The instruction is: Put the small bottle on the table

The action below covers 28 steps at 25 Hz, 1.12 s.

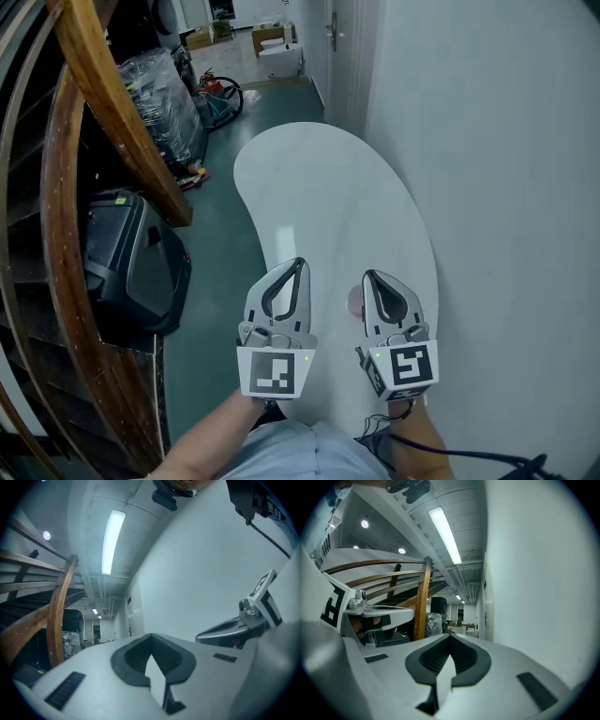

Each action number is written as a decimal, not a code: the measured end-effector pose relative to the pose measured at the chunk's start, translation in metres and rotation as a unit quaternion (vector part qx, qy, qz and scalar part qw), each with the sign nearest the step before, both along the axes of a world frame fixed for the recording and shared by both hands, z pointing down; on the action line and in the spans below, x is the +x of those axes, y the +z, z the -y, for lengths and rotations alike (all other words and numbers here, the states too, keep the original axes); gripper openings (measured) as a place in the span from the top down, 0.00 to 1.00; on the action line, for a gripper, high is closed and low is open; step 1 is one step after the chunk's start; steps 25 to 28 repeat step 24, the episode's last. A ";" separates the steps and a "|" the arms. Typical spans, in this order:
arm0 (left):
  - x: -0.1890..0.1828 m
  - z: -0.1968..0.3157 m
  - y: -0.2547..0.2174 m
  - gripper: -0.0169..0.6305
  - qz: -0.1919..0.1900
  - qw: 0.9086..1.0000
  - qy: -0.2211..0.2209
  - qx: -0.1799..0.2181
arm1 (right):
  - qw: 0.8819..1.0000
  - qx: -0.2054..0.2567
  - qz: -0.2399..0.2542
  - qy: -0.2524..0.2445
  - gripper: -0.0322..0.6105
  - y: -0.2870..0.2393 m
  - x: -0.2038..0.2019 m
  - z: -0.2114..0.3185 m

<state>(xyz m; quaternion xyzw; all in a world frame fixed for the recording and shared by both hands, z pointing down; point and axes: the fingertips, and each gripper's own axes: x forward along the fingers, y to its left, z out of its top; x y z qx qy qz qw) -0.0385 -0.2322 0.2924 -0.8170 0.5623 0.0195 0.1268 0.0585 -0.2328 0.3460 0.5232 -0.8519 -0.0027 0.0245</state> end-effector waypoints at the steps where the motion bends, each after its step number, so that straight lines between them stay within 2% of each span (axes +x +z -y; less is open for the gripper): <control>1: 0.000 -0.001 -0.001 0.98 0.006 1.000 0.002 0.003 | 1.000 0.001 0.000 -0.002 0.95 0.000 -0.002 -0.001; 3: 0.003 -0.003 -0.004 0.98 0.070 0.997 0.012 0.029 | 1.000 0.003 0.002 -0.004 0.95 -0.001 -0.005 -0.002; 4: 0.003 -0.004 -0.005 0.98 0.075 0.997 0.014 0.033 | 1.000 0.004 0.003 -0.005 0.95 -0.002 -0.007 -0.003; 8: 0.001 -0.006 0.002 0.98 -0.022 1.000 0.004 -0.002 | 1.000 0.007 0.003 -0.001 0.95 -0.005 -0.006 -0.005; 9: 0.002 -0.006 0.001 0.98 -0.015 1.000 0.005 0.002 | 1.000 0.006 0.001 0.003 0.95 -0.007 -0.005 -0.006; 11: 0.006 -0.007 -0.006 0.98 0.050 0.998 0.015 0.035 | 1.000 0.007 -0.001 0.007 0.95 -0.008 -0.003 -0.006; 14: 0.006 -0.005 -0.003 0.98 0.041 0.999 0.010 0.025 | 1.000 0.014 0.002 0.003 0.95 -0.005 -0.002 -0.005; 16: 0.009 -0.003 -0.007 0.98 0.097 0.994 0.016 0.046 | 1.000 0.014 0.004 0.001 0.95 -0.004 -0.001 -0.003; 17: 0.010 -0.003 -0.007 0.98 0.098 0.994 0.016 0.047 | 1.000 0.014 0.004 0.001 0.95 -0.004 0.000 -0.003; 18: 0.009 -0.002 -0.006 0.98 0.068 0.997 0.012 0.036 | 1.000 0.013 0.004 0.001 0.95 -0.004 0.001 -0.002; 20: 0.006 0.000 0.000 0.98 -0.016 1.000 0.001 0.002 | 1.000 0.013 0.005 0.002 0.95 -0.004 0.002 -0.001; 21: 0.005 0.001 0.001 0.98 -0.028 1.000 0.000 -0.003 | 1.000 0.013 0.005 0.003 0.95 -0.004 0.003 0.000; 24: 0.007 0.002 0.000 0.98 0.011 1.000 0.004 0.009 | 1.000 0.013 0.005 0.005 0.95 -0.003 0.005 0.002; 28: 0.007 0.002 0.000 0.98 0.011 1.000 0.004 0.009 | 1.000 0.013 0.005 0.005 0.95 -0.003 0.005 0.002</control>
